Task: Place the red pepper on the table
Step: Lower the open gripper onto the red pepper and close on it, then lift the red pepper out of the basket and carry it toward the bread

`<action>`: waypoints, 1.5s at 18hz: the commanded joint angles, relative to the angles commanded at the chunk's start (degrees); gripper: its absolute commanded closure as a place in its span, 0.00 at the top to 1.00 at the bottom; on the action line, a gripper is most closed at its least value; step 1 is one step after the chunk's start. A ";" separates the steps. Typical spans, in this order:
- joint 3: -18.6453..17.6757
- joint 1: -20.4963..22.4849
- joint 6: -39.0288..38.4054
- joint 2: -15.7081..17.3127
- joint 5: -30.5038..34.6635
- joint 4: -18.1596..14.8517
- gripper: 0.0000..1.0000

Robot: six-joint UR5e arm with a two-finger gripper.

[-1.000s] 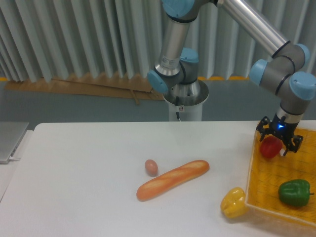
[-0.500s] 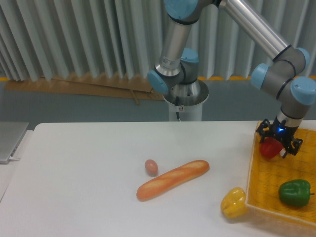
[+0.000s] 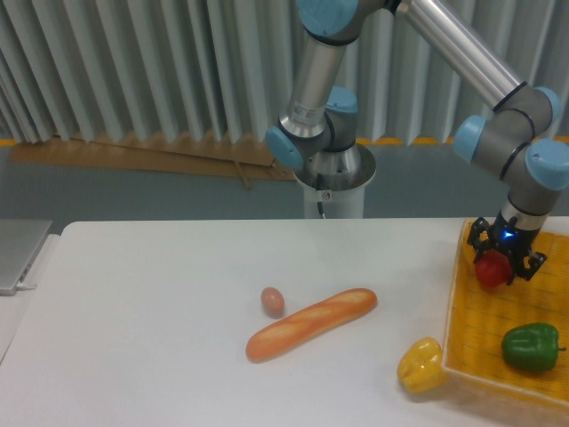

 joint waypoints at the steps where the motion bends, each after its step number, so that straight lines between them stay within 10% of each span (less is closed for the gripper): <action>1: 0.17 0.00 0.00 0.17 0.00 0.00 0.48; 15: 2.02 -6.15 -0.88 7.90 0.18 -6.85 0.48; 27: 8.61 -20.56 -16.51 10.20 0.17 -14.94 0.48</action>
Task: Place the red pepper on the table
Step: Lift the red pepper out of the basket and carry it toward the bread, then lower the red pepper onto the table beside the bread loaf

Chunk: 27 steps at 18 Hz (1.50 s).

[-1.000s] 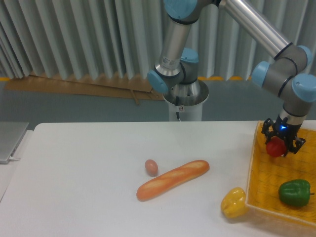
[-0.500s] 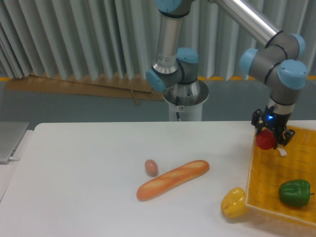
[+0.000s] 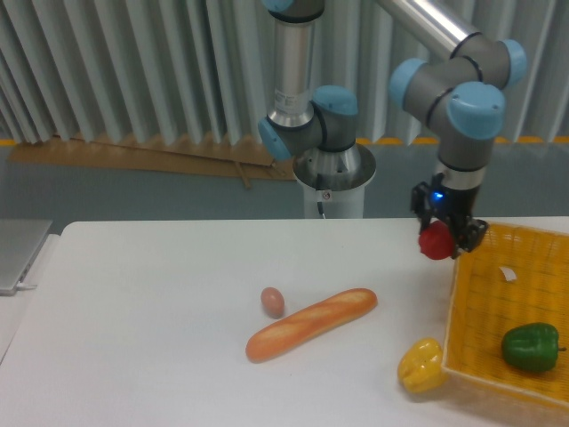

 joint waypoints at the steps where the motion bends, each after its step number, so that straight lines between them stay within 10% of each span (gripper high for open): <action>1: 0.18 -0.88 -0.44 0.00 0.00 0.00 0.48; 16: 2.64 -10.55 -5.28 -5.71 -0.18 3.59 0.48; 27: 1.76 -9.94 -4.76 -9.40 0.44 7.37 0.49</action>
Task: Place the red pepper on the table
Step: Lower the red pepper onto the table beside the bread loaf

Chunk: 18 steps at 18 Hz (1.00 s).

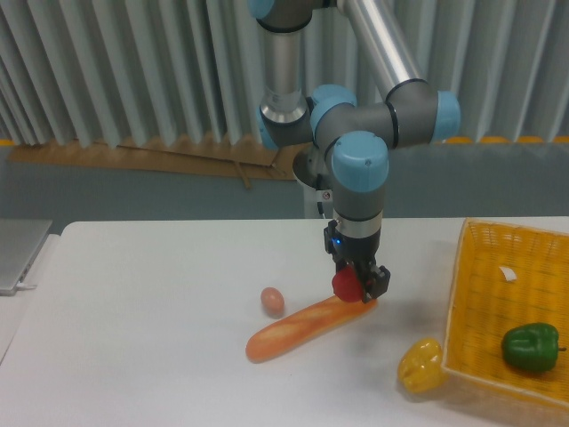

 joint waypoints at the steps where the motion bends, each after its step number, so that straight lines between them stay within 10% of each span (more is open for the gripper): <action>1: 0.00 0.00 0.09 -0.70 1.31 0.44 0.49; 18: -0.35 0.00 -0.18 -6.16 3.43 6.86 0.49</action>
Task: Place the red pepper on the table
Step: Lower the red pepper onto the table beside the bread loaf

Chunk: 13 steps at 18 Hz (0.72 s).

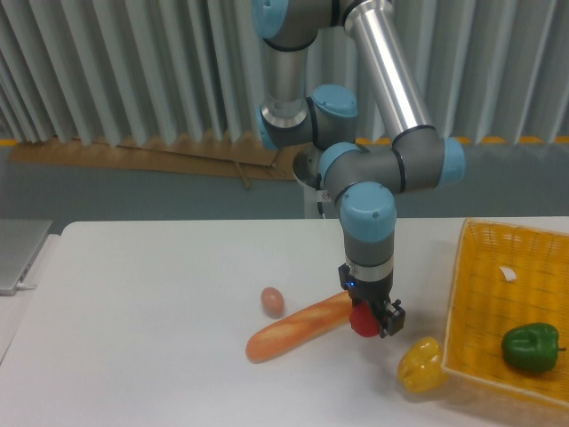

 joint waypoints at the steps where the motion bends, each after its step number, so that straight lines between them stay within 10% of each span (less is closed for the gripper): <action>1: 0.09 0.00 0.00 -0.61 0.00 0.44 0.49; 13: 0.00 -0.09 -0.09 -1.41 0.18 2.37 0.59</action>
